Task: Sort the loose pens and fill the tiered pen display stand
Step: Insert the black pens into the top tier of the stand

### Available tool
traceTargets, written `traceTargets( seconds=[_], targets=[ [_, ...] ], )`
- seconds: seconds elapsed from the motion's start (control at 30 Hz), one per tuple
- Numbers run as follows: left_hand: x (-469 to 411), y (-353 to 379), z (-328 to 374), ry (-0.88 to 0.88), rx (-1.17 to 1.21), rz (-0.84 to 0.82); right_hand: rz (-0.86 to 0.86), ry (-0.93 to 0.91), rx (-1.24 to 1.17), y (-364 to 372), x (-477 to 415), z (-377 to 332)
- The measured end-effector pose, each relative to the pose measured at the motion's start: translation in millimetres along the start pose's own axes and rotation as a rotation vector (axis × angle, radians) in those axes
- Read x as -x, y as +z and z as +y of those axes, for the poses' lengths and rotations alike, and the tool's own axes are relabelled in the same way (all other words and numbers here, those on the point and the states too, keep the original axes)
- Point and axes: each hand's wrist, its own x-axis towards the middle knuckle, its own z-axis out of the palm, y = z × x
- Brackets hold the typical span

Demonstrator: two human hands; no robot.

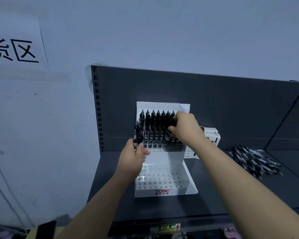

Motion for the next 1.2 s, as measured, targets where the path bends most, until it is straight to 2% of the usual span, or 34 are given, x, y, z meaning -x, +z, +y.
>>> traceTargets(
  seconds=[0.17, 0.3, 0.47, 0.6, 0.73, 0.87, 1.03, 1.2],
  targets=[
    [-2, -1, -2, -0.024, 0.157, -0.028, 0.009, 0.038, 0.033, 3, -2, 1],
    [-1, -3, 1, -0.001, 0.066, -0.021, -0.014, 0.033, 0.042, 3, -3, -5],
    [0, -2, 1, -0.056, 0.062, -0.026, 0.024, 0.07, 0.038, 4, 0, -9],
    [3, -2, 1, -0.012, 0.053, -0.065, 0.076, 0.136, 0.015, 7, 6, -10],
    [3, -5, 1, 0.03, 0.074, -0.037, 0.092, 0.123, 0.025, 10, 6, -10],
    [2, -8, -1, 0.044, 0.09, -0.02, 0.121, 0.103, -0.097, 14, 5, -5],
    [3, -7, -2, 0.043, 0.083, 0.003, 0.061, 0.131, -0.112, 13, 3, 8],
    [6, -3, 0, 0.041, 0.135, -0.012, 0.017, 0.065, -0.199, 10, 12, 17]
  ],
)
